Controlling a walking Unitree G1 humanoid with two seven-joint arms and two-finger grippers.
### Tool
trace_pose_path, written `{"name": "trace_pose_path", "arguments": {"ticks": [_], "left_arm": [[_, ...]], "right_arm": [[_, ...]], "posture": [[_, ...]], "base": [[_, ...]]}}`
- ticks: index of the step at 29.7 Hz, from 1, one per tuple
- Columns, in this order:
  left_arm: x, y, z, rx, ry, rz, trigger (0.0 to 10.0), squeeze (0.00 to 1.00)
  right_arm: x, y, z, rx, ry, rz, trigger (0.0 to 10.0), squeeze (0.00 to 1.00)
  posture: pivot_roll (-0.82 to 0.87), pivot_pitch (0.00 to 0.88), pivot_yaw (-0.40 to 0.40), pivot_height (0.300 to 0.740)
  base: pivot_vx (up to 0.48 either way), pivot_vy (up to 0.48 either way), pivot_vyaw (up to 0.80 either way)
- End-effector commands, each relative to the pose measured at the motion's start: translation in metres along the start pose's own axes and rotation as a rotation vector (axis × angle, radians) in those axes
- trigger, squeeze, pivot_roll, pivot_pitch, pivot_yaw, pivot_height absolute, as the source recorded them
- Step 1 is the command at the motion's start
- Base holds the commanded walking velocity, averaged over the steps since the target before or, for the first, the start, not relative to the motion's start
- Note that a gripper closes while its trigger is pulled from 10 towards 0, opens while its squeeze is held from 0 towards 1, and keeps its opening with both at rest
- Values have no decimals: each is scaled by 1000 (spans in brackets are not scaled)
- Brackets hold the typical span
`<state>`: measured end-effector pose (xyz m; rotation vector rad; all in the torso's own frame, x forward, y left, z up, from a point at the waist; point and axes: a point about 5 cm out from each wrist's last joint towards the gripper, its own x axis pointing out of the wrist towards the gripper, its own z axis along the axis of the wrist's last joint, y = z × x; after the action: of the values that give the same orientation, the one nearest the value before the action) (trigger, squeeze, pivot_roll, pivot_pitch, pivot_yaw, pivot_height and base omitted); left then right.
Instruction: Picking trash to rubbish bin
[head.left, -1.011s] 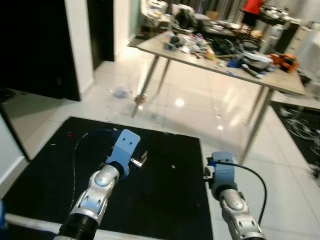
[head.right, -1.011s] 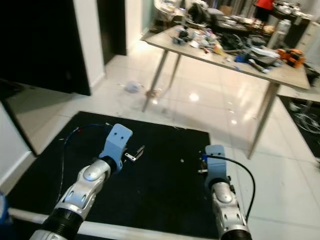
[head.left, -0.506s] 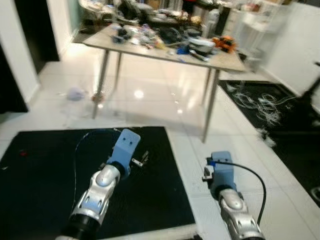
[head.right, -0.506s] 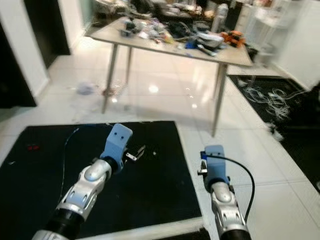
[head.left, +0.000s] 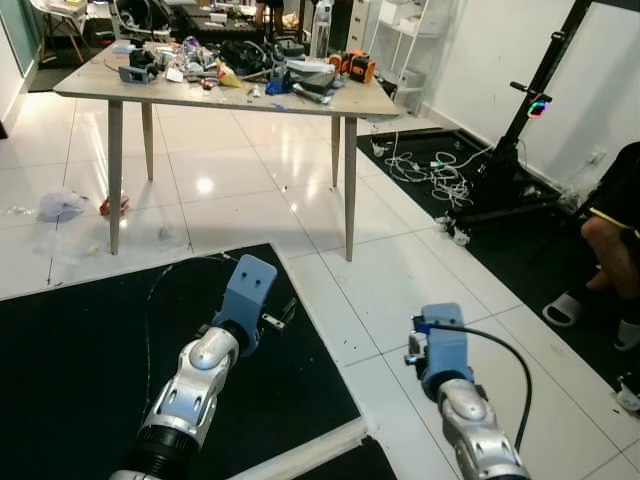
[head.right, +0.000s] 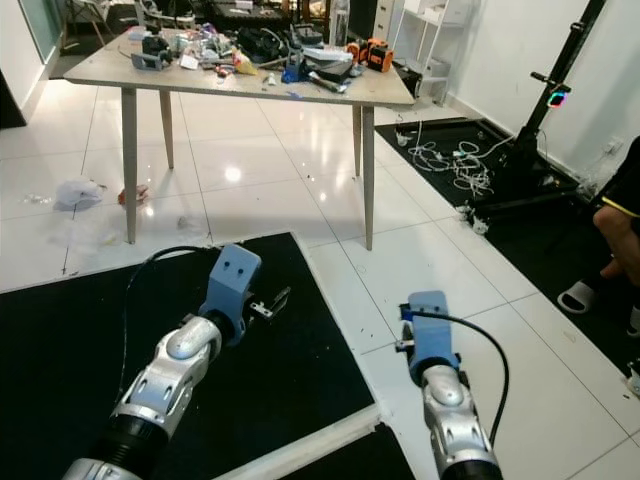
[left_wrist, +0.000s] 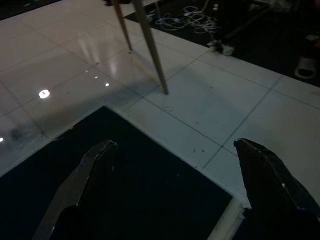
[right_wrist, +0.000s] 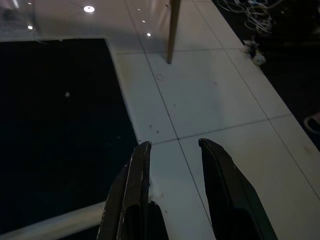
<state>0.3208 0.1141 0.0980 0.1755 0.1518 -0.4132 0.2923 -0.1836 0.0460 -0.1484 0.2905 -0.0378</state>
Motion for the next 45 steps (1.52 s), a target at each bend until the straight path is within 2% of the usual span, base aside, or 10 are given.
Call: {"name": "trace_pose_path", "arguments": {"ticks": [1, 24, 33, 36, 45], "left_arm": [[0, -2, 2, -9, -18, -12, 10000, 0], [-2, -4, 4, -3, -24, -31, 10000, 0], [-2, -5, 4, -4, -25, -34, 10000, 0], [-2, -5, 3, -5, -22, -35, 10000, 0], [-3, -6, 3, -7, -18, -39, 10000, 0]], "right_arm": [[0, -2, 1, -7, -9, -4, 10000, 0], [1, 0, 1, -13, -12, 4, 10000, 0], [1, -2, 2, 24, -14, -18, 10000, 0], [1, -5, 6, 49, -37, -34, 10000, 0], [1, -4, 8, 36, -49, -30, 10000, 0]], "posture": [[-77, 43, -53, 740], [-79, 21, -53, 740], [-80, 20, -54, 740], [-82, 23, -52, 740], [-84, 28, -52, 740]], "base": [[368, 0, 0], [380, 0, 0], [381, 0, 0], [375, 0, -502], [370, 0, -270]]}}
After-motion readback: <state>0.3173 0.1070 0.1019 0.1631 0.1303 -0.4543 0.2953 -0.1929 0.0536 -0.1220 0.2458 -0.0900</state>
